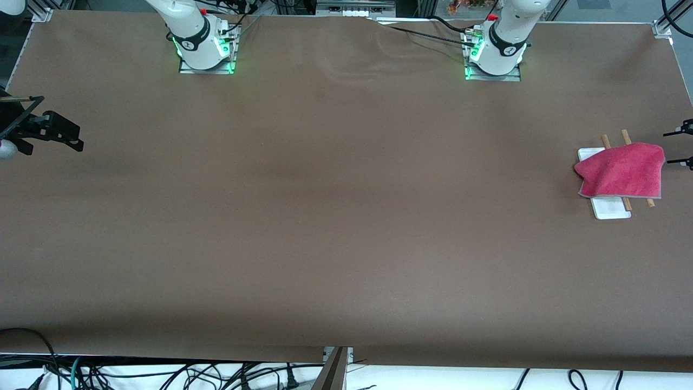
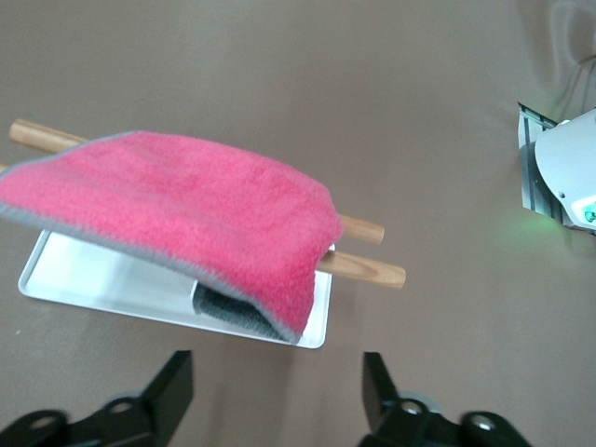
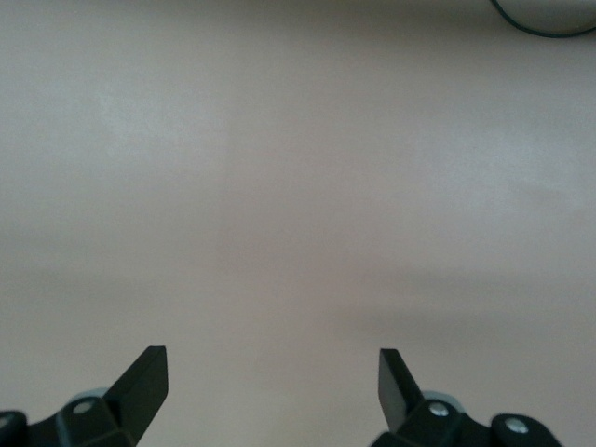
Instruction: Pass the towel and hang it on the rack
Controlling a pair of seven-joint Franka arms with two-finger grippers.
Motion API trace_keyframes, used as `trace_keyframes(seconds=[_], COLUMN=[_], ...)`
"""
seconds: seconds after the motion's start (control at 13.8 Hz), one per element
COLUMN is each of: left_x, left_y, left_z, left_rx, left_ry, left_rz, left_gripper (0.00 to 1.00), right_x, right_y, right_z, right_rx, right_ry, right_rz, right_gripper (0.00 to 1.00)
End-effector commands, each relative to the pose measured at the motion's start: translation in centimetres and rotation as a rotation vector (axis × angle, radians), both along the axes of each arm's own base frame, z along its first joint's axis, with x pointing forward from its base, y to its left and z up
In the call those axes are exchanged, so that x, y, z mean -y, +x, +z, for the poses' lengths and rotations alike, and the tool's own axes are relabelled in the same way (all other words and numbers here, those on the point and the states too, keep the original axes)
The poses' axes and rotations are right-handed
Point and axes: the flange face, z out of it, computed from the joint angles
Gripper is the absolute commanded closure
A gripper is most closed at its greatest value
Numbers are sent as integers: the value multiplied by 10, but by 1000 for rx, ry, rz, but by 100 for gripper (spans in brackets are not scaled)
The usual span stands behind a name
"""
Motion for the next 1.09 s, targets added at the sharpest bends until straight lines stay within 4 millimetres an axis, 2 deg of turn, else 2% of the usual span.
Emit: trace_keyframes(seconds=[0.0,0.22,0.44,0.73,0.94,1.02], left_x=[-20,-36,-31,-1,24,38], left_y=[2,-4,7,27,34,40], left_z=[25,71,111,160,200,217], left_rx=[38,34,35,-27,-128,-129], left_ry=[39,72,113,210,326,369], left_rz=[-23,9,49,210,396,426], left_gripper=[0,0,0,0,0,0], right_x=[-3,-4,-8,-8,-8,-7], right_y=[3,3,3,4,4,4], right_z=[1,2,3,3,3,3], right_rx=[6,6,6,12,13,13], right_ry=[20,21,22,18,18,20], right_rz=[9,9,14,26,26,25], right_gripper=[0,0,0,0,0,0])
